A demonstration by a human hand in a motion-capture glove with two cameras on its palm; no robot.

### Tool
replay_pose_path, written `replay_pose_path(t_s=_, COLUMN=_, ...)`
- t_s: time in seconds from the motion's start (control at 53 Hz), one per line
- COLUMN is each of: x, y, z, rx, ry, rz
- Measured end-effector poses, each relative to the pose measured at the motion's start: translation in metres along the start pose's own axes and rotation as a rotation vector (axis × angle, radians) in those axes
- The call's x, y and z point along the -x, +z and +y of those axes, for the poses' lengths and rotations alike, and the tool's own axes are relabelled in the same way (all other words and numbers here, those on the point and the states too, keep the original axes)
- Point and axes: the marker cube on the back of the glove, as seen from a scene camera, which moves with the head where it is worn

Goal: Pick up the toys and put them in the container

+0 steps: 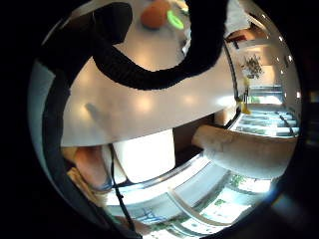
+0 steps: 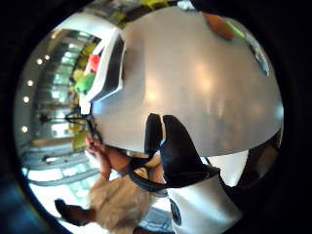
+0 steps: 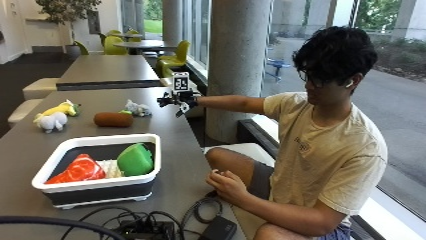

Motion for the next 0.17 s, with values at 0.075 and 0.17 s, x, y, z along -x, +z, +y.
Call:
replay_pose_path(t_s=0.075, x=0.0013, y=0.0008, z=-0.0018, rx=0.009, ry=-0.028, rz=0.001)
replay_pose_path(t_s=0.17, x=0.0021, y=0.0, z=-0.004, rx=0.01, ry=-0.073, rz=0.01)
